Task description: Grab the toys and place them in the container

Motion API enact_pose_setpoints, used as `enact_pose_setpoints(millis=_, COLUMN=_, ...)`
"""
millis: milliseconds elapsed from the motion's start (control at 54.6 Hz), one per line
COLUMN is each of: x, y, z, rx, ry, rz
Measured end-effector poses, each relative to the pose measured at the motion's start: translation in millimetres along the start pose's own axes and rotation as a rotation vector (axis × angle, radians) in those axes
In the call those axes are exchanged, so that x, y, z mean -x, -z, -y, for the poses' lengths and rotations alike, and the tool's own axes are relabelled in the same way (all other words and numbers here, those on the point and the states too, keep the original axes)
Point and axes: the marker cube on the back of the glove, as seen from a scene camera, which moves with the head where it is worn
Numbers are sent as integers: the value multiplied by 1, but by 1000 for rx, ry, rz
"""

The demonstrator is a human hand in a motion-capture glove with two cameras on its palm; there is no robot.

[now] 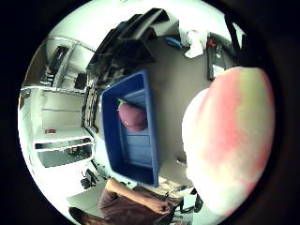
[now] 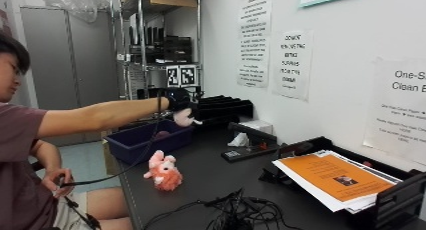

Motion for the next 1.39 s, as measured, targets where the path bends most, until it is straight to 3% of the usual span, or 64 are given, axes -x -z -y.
enact_pose_setpoints(millis=183, x=-1, y=55, z=-7, rx=-46, ry=-17, rz=-22)
enact_pose_setpoints(millis=385, x=21, y=73, z=-12, rx=-44, ry=13, rz=-35)
enact_pose_setpoints(millis=806, x=180, y=80, z=-8, rx=-47, ry=261, rz=50)
enact_pose_setpoints(millis=1007, x=229, y=70, z=-34, rx=-31, ry=479, rz=52)
enact_pose_setpoints(millis=1282, x=248, y=59, z=-33, rx=23, ry=425, rz=70)
enact_pose_setpoints(millis=1392, x=247, y=49, z=-35, rx=186, ry=345, rz=96)
